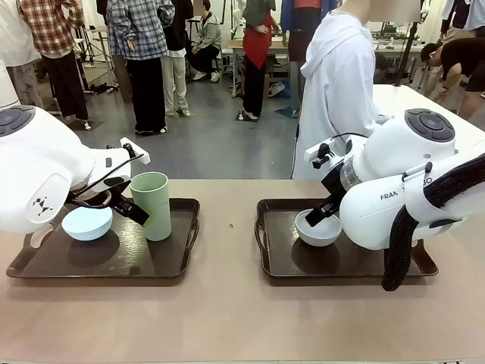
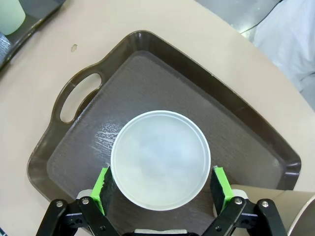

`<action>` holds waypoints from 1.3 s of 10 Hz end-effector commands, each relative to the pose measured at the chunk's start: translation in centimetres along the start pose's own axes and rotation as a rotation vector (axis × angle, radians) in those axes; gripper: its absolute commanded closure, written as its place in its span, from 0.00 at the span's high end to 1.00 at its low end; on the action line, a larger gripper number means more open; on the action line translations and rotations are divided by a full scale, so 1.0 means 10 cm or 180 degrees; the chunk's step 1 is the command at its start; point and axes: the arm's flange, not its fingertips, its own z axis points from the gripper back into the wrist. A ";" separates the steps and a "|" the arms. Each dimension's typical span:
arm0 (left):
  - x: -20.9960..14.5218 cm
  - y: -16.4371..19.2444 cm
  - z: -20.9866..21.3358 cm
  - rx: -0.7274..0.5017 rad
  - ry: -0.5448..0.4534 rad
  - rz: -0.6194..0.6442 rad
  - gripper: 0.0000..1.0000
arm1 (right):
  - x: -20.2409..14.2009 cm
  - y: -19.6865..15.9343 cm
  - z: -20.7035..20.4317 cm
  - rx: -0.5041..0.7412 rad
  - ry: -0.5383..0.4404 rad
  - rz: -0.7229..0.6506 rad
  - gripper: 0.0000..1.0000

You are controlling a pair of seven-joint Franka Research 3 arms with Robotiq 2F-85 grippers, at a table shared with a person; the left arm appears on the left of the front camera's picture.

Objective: Set up a tray with a mat and arrange the tableware.
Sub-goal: Pick up the Picnic Bowl and Reusable plastic cup from the Handle tray in front of the human's position and hold them in the air.

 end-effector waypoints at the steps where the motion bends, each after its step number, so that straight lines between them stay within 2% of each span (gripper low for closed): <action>1: 0.00 0.00 0.00 0.0000 0.0000 0.0000 1.00 | 0.00 0.00 0.00 0.0000 0.0000 0.0000 1.00; 2: 0.00 0.00 0.00 0.0000 0.0000 0.0000 1.00 | -0.06 0.06 0.10 -0.0045 0.0088 0.0000 1.00; 3: -0.02 -0.01 0.14 0.0088 0.0064 0.0078 1.00 | -0.04 0.13 0.22 -0.0021 0.0110 -0.0035 1.00; 5: -0.14 -0.12 0.55 0.0043 0.0130 0.0029 1.00 | -0.08 0.36 0.53 -0.0246 0.0412 -0.0027 1.00; 8: -0.39 -0.29 1.24 -0.0045 0.0598 -0.0022 1.00 | -0.41 0.65 1.13 -0.0539 0.1005 -0.0129 1.00; 11: -0.66 -0.40 1.43 -0.0207 0.0969 0.0071 1.00 | -0.92 0.86 1.30 -0.0577 0.1360 -0.0295 1.00; 12: -0.63 -0.33 1.37 -0.0157 0.0881 0.0211 1.00 | -0.90 0.86 1.26 -0.0846 0.1329 -0.0457 1.00; 13: -0.25 -0.26 1.48 -0.0157 0.0922 -0.0075 1.00 | -0.29 0.74 1.38 -0.0617 0.1326 -0.0151 1.00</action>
